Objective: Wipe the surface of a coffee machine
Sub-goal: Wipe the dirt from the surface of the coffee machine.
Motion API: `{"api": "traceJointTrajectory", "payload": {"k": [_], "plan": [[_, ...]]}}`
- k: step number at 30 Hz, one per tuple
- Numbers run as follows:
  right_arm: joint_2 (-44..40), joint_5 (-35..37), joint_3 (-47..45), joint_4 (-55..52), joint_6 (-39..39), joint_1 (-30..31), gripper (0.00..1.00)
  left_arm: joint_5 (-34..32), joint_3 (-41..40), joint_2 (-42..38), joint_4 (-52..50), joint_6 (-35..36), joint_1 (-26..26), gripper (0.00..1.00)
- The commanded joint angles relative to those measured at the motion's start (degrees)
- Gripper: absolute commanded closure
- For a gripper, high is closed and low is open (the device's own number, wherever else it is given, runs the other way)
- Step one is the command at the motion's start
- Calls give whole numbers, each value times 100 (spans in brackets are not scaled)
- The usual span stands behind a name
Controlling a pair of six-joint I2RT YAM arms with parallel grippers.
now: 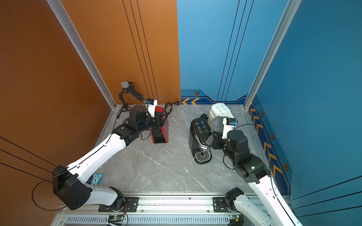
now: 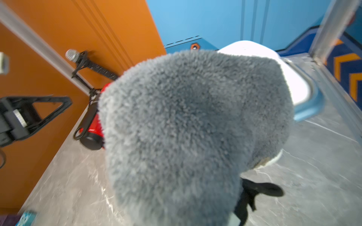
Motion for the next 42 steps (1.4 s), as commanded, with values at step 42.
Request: {"api": "traceJointTrajectory", "payload": {"k": [42], "plan": [[9894, -1517, 9397, -1323, -515, 622, 100, 1225, -2521, 250, 866, -1048, 1202, 46]]}}
